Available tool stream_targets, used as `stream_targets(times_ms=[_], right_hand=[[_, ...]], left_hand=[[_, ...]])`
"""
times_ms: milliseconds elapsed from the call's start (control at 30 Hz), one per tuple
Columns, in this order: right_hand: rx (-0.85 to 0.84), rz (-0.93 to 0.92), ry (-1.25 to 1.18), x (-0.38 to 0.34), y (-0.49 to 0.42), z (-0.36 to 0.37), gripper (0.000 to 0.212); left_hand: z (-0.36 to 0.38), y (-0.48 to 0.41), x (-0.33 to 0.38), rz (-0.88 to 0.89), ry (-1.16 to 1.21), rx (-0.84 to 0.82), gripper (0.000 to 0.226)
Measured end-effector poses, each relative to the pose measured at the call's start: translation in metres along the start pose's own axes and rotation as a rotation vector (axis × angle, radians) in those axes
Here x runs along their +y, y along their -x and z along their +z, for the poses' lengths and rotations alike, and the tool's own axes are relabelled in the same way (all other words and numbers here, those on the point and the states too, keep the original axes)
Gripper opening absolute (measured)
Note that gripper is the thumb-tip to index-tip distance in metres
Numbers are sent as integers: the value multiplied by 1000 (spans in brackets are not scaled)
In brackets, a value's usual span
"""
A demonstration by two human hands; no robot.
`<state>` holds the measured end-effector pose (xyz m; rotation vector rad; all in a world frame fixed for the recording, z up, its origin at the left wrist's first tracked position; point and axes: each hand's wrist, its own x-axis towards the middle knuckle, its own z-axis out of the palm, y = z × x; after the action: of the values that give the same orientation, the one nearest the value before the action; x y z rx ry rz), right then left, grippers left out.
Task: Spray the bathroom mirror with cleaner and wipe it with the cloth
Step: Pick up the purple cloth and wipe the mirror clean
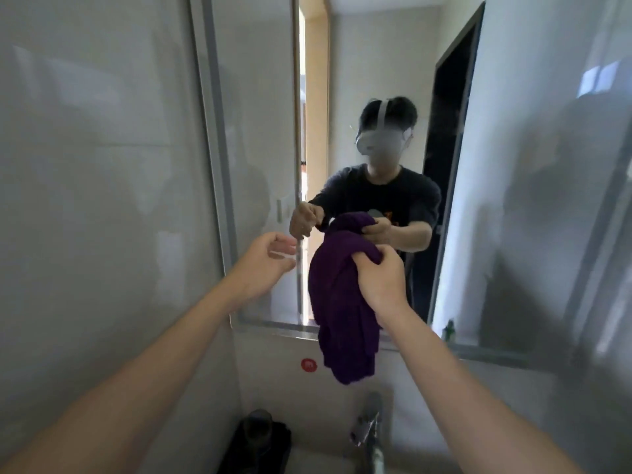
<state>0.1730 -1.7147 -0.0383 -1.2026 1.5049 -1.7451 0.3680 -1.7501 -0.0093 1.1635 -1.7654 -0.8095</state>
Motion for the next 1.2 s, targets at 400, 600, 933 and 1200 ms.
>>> stream_targets(times_ms=[400, 600, 933, 1200], right_hand=[[573, -707, 261, -122, -99, 26, 49], [530, -1036, 794, -91, -122, 73, 43], [-105, -1340, 1105, 130, -56, 168, 24], [-35, -1182, 1131, 136, -54, 47, 39]], left_hand=[[-54, -106, 76, 284, -905, 294, 108], [-66, -139, 50, 364, -913, 307, 110], [-84, -145, 42, 416, -1040, 320, 121], [-86, -154, 34, 440, -994, 313, 121]])
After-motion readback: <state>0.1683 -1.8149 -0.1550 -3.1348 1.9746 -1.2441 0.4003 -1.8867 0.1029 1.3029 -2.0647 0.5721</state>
